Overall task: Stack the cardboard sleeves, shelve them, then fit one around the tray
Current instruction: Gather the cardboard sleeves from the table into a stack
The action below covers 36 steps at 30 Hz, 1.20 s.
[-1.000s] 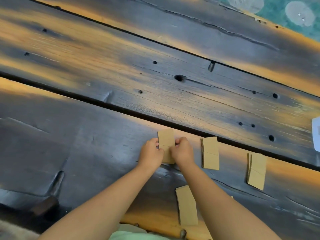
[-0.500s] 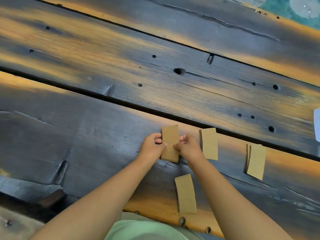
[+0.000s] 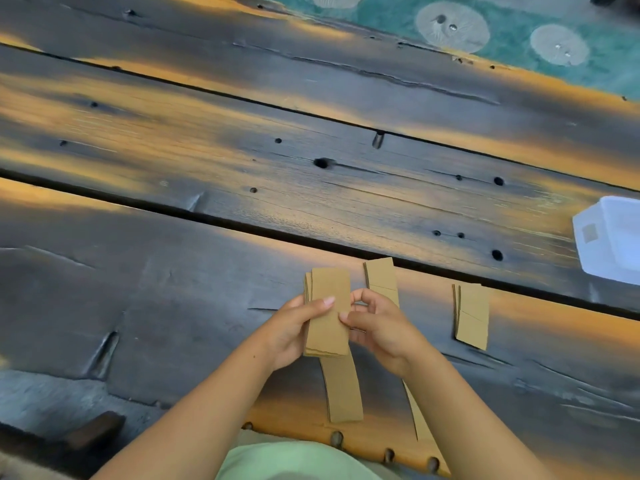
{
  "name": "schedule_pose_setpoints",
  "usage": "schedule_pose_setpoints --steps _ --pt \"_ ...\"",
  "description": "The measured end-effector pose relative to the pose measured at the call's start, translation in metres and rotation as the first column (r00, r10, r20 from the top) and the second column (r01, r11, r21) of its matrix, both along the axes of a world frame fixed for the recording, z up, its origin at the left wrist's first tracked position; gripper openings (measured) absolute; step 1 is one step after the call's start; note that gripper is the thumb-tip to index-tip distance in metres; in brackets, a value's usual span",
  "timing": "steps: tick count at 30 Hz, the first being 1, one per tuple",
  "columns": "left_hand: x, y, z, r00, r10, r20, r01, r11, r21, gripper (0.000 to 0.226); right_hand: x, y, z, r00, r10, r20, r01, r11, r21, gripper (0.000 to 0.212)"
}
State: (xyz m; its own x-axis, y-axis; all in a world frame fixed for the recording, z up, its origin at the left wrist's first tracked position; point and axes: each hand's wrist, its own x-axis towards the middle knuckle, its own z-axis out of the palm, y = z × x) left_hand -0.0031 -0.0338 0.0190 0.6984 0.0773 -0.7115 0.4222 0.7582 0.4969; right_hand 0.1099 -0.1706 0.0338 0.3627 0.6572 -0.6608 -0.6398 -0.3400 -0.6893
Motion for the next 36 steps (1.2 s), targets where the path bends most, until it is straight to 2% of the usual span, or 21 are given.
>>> schedule_pose_setpoints --steps 2,5,10,13,17,19,22,26,32,34,36 --pt "0.004 -0.007 0.003 1.000 0.007 0.012 -0.007 0.998 -0.060 0.051 0.002 -0.007 0.003 0.999 0.020 0.046 -0.021 1.000 0.003 0.019" --pt "0.013 -0.016 0.006 0.997 -0.002 0.074 0.009 0.995 -0.098 0.046 0.004 -0.014 0.004 0.992 0.041 0.117 -0.040 0.999 -0.009 0.020" --pt "0.028 -0.034 0.003 0.986 -0.001 0.168 0.028 0.988 -0.155 0.045 0.011 -0.025 0.000 0.989 0.029 0.145 -0.025 0.999 -0.033 0.016" --pt "0.035 -0.041 -0.003 0.993 -0.008 0.120 0.026 0.989 -0.146 0.041 0.015 -0.030 -0.005 0.982 0.052 0.180 -0.032 0.993 -0.112 0.025" --pt "0.051 -0.044 -0.013 0.999 -0.025 -0.040 0.024 1.000 -0.016 0.020 0.030 -0.040 -0.014 0.954 0.127 0.272 -0.057 0.966 -0.252 0.012" --pt "0.059 -0.044 -0.017 0.991 -0.050 -0.122 0.059 0.996 0.064 0.020 0.037 -0.042 -0.018 0.961 0.119 0.248 -0.039 0.951 -0.307 0.007" --pt "0.071 -0.043 -0.021 0.982 -0.084 -0.166 0.103 0.988 0.114 0.017 0.047 -0.040 -0.024 0.965 0.139 0.224 -0.050 0.930 -0.363 0.008" --pt "0.085 -0.044 -0.031 0.981 -0.007 -0.194 0.041 0.985 0.168 0.016 0.065 -0.034 -0.034 0.955 0.092 0.282 0.024 0.923 -0.383 0.014" --pt "0.093 -0.034 -0.053 0.957 0.092 -0.276 -0.037 0.980 0.198 0.026 0.090 -0.036 -0.057 0.877 0.123 0.465 0.123 0.877 -0.464 0.012" --pt "0.095 -0.031 -0.060 0.947 0.110 -0.301 -0.037 0.970 0.239 0.022 0.099 -0.037 -0.066 0.844 0.155 0.514 0.155 0.847 -0.509 0.007" --pt "0.097 -0.031 -0.066 0.939 0.117 -0.323 -0.029 0.964 0.265 0.016 0.103 -0.037 -0.069 0.843 0.177 0.508 0.151 0.828 -0.540 0.010"
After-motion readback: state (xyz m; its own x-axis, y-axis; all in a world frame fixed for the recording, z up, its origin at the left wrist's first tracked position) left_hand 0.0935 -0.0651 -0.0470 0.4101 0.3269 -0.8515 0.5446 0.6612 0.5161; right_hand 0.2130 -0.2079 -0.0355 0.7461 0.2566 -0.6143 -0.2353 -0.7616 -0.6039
